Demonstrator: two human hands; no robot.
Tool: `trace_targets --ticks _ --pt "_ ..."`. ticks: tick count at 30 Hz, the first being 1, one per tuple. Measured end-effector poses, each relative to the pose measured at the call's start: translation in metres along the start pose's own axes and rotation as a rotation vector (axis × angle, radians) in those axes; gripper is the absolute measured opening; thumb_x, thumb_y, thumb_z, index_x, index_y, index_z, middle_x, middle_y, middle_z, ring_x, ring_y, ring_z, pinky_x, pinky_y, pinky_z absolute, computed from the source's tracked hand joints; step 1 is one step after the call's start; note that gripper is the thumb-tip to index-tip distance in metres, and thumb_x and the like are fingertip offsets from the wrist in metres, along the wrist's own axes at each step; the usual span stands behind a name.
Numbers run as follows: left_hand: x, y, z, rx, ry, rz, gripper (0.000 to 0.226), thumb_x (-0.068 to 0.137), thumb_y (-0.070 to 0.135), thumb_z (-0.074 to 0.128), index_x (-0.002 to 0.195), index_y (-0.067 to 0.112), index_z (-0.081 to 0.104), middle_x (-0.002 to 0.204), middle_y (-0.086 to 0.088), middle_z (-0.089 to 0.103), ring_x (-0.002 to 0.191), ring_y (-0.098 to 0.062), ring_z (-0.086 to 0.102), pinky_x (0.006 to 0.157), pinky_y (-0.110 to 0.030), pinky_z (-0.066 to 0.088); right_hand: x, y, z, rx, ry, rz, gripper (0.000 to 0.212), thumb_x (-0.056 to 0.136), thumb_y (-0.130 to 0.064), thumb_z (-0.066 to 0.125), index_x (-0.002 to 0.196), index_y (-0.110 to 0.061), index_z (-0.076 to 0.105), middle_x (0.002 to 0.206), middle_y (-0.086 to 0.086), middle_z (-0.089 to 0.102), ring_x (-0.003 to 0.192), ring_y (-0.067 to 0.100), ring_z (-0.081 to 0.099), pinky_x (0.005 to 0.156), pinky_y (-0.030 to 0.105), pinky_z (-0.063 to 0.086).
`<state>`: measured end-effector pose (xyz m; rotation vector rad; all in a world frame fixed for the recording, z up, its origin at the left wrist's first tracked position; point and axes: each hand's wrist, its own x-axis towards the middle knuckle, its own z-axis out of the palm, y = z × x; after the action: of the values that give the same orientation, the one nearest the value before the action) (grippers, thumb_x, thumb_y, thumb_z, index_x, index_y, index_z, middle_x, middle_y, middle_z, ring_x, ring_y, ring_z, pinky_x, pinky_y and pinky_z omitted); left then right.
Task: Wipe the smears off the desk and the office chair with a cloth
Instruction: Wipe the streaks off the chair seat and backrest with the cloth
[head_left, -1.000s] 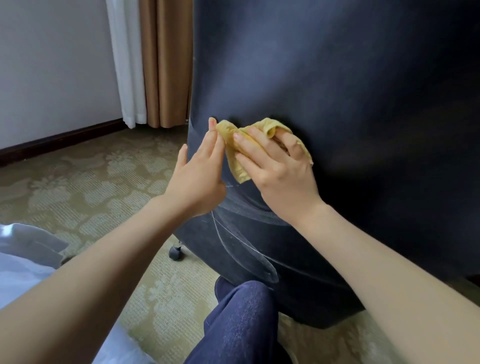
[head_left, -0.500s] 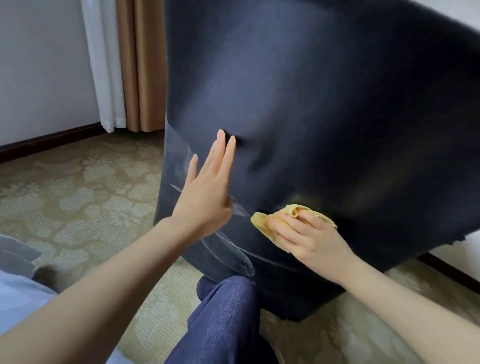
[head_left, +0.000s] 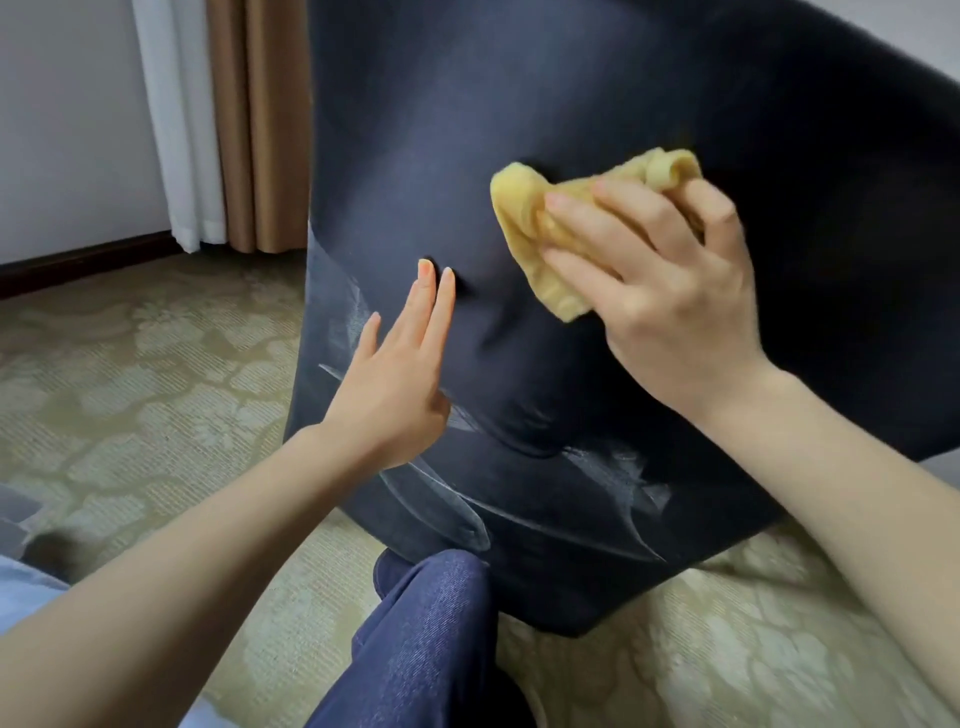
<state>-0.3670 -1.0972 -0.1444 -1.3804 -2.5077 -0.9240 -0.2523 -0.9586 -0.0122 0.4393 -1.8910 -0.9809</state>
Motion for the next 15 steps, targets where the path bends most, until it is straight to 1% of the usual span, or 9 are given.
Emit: trace_targets --ticks 2,4,7,10,12,15 --pt "0.000 -0.001 0.000 0.014 0.005 -0.002 0.105 0.080 0.008 0.055 0.146 0.019 -0.026 0.155 0.001 -0.029 0.146 -0.015 -0.005 0.117 -0.044 0.008 0.017 -0.007 0.012 0.002 0.063 0.072 0.026 0.096 -0.011 0.053 0.090 -0.021 0.076 0.108 -0.006 0.070 0.099 0.017 0.067 0.090 0.036 0.043" --pt "0.001 -0.003 0.001 0.016 0.004 -0.006 0.106 0.080 0.008 0.055 0.146 0.020 -0.027 0.152 0.005 -0.034 0.146 -0.012 -0.008 0.117 -0.043 0.006 0.024 -0.018 0.024 0.008 0.089 0.138 0.026 0.097 -0.014 0.054 0.086 -0.021 0.077 0.107 -0.007 0.071 0.100 0.015 0.067 0.092 0.037 0.042" --pt "0.003 -0.007 0.002 0.014 0.005 -0.022 0.109 0.079 0.008 0.057 0.145 0.022 -0.028 0.145 0.010 -0.040 0.145 -0.010 -0.011 0.117 -0.041 0.004 0.019 -0.035 0.038 0.007 0.061 0.177 0.021 0.095 -0.015 0.057 0.092 -0.023 0.076 0.113 -0.008 0.069 0.106 0.013 0.065 0.093 0.034 0.044" --pt "0.007 -0.009 0.002 0.023 0.009 -0.040 0.110 0.078 0.008 0.058 0.145 0.022 -0.028 0.147 0.008 -0.038 0.145 -0.009 -0.012 0.117 -0.043 0.004 -0.001 -0.049 0.046 0.047 0.020 0.169 0.019 0.093 -0.013 0.059 0.095 -0.021 0.076 0.115 -0.007 0.068 0.108 0.013 0.064 0.091 0.032 0.049" --pt "0.009 -0.009 0.003 0.011 0.013 -0.049 0.109 0.078 0.005 0.056 0.146 0.023 -0.027 0.151 0.006 -0.035 0.147 -0.012 -0.003 0.117 -0.045 0.005 -0.020 -0.060 0.048 0.079 -0.019 0.165 0.020 0.093 -0.011 0.058 0.098 -0.019 0.076 0.117 -0.006 0.067 0.109 0.014 0.064 0.091 0.033 0.050" --pt "0.010 -0.009 0.003 -0.012 0.020 -0.065 0.103 0.078 -0.002 0.051 0.149 0.022 -0.021 0.155 0.005 -0.028 0.144 -0.019 0.020 0.116 -0.046 0.007 -0.054 -0.076 0.043 0.109 -0.110 0.164 0.020 0.090 -0.009 0.061 0.100 -0.018 0.076 0.119 -0.006 0.066 0.110 0.014 0.063 0.092 0.036 0.045"
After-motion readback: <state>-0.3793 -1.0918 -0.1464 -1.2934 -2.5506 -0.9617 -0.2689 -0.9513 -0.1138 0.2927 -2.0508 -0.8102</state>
